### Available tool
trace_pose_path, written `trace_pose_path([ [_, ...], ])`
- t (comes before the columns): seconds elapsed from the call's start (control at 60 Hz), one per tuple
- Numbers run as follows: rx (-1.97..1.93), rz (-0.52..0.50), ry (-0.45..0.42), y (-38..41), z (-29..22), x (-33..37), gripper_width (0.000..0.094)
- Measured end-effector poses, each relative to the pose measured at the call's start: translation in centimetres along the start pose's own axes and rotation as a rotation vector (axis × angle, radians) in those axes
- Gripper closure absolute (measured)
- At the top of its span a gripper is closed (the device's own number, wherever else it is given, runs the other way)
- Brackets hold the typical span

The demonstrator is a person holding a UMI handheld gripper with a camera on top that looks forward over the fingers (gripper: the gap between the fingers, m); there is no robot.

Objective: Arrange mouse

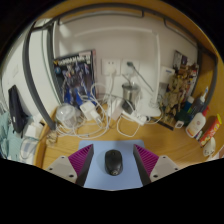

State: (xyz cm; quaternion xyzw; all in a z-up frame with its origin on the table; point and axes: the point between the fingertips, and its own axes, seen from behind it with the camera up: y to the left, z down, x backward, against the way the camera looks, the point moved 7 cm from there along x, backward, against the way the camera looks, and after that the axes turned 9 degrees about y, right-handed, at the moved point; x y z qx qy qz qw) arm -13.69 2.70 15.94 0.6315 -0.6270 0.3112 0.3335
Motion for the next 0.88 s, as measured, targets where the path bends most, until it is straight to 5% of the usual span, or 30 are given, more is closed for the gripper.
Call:
trace_pose_path([
  [0.417, -0.026, 0.013, -0.176, 3.0, -3.4, 20.0, 0.0141],
  [0.883, -0.040, -0.012, -0.185, 4.2, -0.2, 24.6, 0.0142],
])
